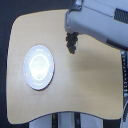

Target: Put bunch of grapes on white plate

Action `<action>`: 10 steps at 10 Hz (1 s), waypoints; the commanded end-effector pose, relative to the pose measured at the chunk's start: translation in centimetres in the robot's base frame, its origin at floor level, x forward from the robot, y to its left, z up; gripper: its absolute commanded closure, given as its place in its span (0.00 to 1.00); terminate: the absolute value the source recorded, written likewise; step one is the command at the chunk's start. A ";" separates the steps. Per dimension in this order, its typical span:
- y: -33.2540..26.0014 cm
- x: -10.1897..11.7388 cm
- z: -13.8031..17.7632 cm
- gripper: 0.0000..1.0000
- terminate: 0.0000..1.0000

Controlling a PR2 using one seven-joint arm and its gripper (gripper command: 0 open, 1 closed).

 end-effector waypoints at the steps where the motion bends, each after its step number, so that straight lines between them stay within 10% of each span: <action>1: 10.8 -6.1 -2.7 1.00 0.00; 10: 22.3 -9.1 -7.1 1.00 0.00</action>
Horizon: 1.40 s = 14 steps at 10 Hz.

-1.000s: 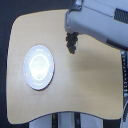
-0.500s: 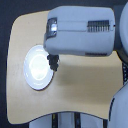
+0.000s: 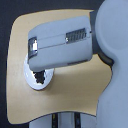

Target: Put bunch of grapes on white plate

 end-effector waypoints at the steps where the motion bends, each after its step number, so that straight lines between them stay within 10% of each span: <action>1: 5.0 0.0 -2.4 1.00 0.00; 14: 5.2 0.3 -4.0 1.00 0.00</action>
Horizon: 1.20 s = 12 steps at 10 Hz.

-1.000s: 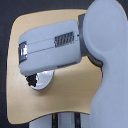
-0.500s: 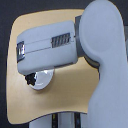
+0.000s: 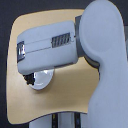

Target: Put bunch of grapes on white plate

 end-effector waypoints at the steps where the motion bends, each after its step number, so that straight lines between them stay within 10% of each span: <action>1: -0.1 0.4 -0.9 1.00 0.00; 4: -0.6 0.5 -1.1 1.00 0.00; 5: -0.8 0.7 -1.2 0.00 0.00; 12: -3.0 5.1 6.1 0.00 0.00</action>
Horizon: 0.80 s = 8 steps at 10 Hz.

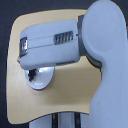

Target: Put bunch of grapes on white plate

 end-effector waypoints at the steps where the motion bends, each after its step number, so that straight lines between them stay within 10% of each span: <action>1: -3.9 5.0 8.6 0.00 0.00; 8: -13.6 8.4 12.5 0.00 0.00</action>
